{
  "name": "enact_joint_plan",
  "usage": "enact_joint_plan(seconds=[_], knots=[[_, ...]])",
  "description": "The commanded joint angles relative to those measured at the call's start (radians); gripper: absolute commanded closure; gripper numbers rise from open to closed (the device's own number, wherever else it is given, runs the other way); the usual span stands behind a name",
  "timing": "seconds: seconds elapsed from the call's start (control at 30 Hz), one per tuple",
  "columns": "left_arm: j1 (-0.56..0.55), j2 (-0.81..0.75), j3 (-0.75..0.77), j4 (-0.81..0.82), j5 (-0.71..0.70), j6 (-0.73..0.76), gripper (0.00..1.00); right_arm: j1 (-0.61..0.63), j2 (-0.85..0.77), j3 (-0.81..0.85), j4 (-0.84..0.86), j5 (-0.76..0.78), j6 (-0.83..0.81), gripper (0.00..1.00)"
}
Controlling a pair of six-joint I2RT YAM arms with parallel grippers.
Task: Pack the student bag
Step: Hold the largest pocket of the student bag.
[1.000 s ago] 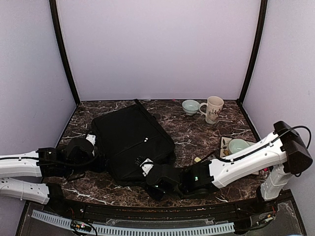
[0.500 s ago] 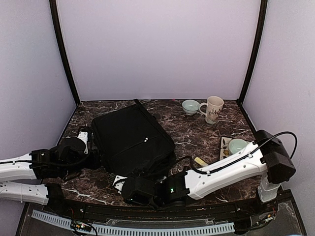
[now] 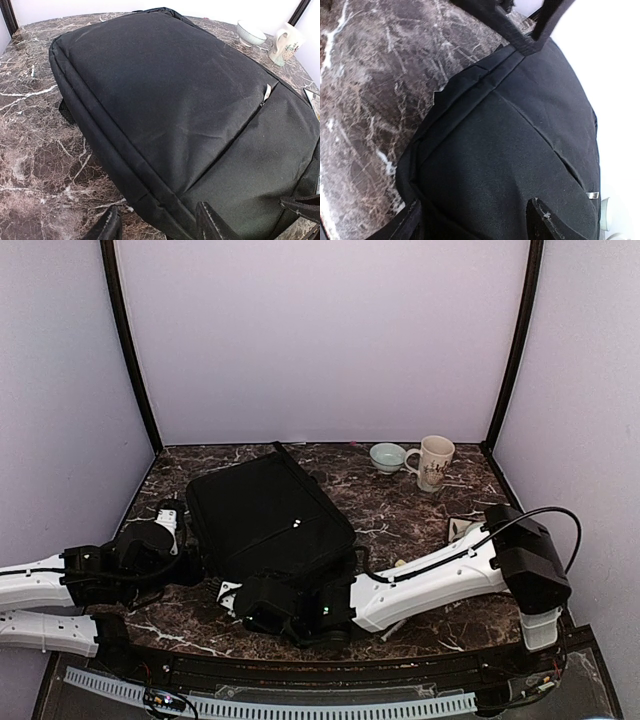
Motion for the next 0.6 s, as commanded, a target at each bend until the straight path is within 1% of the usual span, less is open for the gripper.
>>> enact_joint_plan(seconds=[0.0, 0.07, 0.13, 0.23, 0.3, 0.37, 0.4, 0.57], knots=[[-0.005, -0.003, -0.009, -0.001, -0.018, 0.021, 0.48, -0.034, 0.035, 0.004, 0.116, 0.011, -0.055, 0.32], [-0.005, -0.002, -0.004, 0.001, -0.018, 0.025, 0.48, -0.048, 0.044, -0.002, 0.134, -0.003, -0.070, 0.35], [-0.005, -0.001, -0.001, 0.009, -0.020, 0.031, 0.48, -0.056, 0.046, -0.019, 0.171, -0.012, -0.091, 0.43], [-0.005, 0.009, 0.000, 0.025, -0.027, 0.041, 0.48, -0.073, 0.029, -0.057, 0.231, -0.035, -0.118, 0.60], [-0.005, 0.021, 0.007, 0.031, -0.029, 0.044, 0.49, -0.088, 0.010, -0.089, 0.279, -0.069, -0.134, 0.76], [-0.005, 0.030, 0.016, 0.036, -0.029, 0.050, 0.50, -0.104, -0.007, -0.106, 0.310, -0.095, -0.151, 0.95], [-0.005, 0.034, 0.017, 0.044, -0.026, 0.054, 0.50, -0.115, -0.013, -0.107, 0.316, -0.104, -0.158, 1.00], [-0.005, 0.033, -0.001, 0.126, 0.013, 0.108, 0.51, -0.174, -0.037, -0.092, 0.322, -0.184, -0.186, 1.00]])
